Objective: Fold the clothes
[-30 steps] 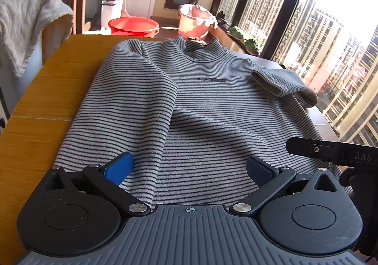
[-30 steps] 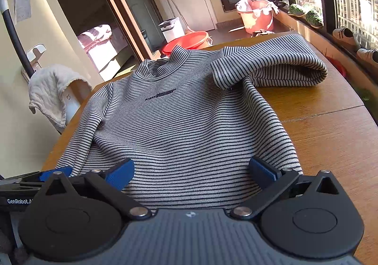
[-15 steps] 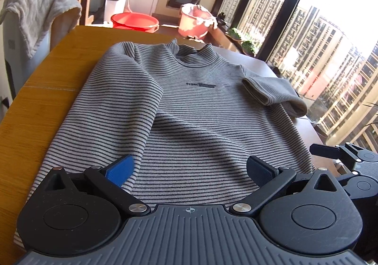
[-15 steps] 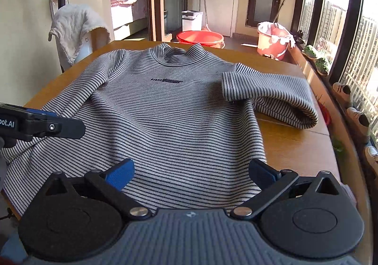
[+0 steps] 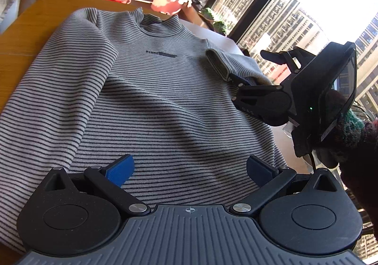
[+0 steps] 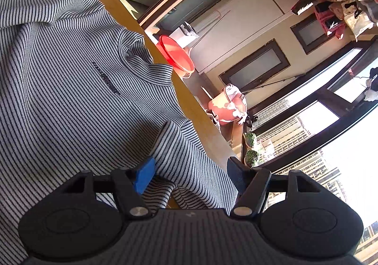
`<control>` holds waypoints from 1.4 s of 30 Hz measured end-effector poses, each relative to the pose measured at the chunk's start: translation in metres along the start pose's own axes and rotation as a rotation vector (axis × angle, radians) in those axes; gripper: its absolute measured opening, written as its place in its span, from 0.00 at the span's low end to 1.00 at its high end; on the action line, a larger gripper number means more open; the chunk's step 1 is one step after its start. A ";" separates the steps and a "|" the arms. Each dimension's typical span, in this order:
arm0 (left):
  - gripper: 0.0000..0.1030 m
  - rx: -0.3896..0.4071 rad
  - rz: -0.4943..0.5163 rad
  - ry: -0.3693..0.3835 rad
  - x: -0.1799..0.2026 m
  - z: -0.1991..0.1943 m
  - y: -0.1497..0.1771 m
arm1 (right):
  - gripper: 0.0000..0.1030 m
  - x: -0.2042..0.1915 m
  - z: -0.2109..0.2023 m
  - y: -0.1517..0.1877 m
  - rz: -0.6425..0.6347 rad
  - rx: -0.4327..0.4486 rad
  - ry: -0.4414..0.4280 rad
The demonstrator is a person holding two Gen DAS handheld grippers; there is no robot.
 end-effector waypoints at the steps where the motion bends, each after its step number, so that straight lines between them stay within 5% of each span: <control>1: 1.00 0.004 -0.003 0.008 -0.001 0.000 0.000 | 0.66 -0.003 0.006 -0.001 -0.028 -0.004 0.014; 7: 1.00 0.045 -0.036 0.060 -0.005 -0.004 0.002 | 0.64 -0.017 0.017 0.001 -0.148 0.035 0.094; 15: 1.00 0.056 -0.032 0.070 -0.005 -0.007 0.002 | 0.52 -0.030 0.019 -0.004 -0.158 0.000 -0.035; 20: 1.00 0.063 -0.045 0.069 -0.007 -0.007 0.003 | 0.52 -0.031 0.018 0.007 -0.308 -0.080 -0.037; 23: 1.00 0.064 -0.041 0.055 -0.006 -0.004 0.004 | 0.51 -0.025 0.027 0.006 -0.233 -0.052 -0.009; 27: 1.00 0.052 -0.032 0.038 -0.005 -0.004 0.004 | 0.11 -0.011 0.035 -0.002 -0.062 -0.023 -0.044; 28: 1.00 0.040 -0.040 0.035 -0.005 -0.005 0.003 | 0.08 0.004 0.032 -0.005 0.010 -0.008 -0.032; 36: 1.00 0.094 -0.031 0.098 0.014 -0.044 -0.007 | 0.08 0.216 -0.046 -0.008 0.861 0.175 0.068; 42: 1.00 0.135 -0.025 0.118 0.015 -0.064 -0.008 | 0.08 0.261 -0.080 -0.027 0.951 0.247 0.087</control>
Point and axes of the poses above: each gripper's, at about its wrist camera, not at the fingertips, and z roughly the way its jaws point, x to its right, y to its underside, the point moved 8 cm from there along z, roughly the way its jaws point, and after that the axes turned 10 degrees about -y, right-handed, at the moved point
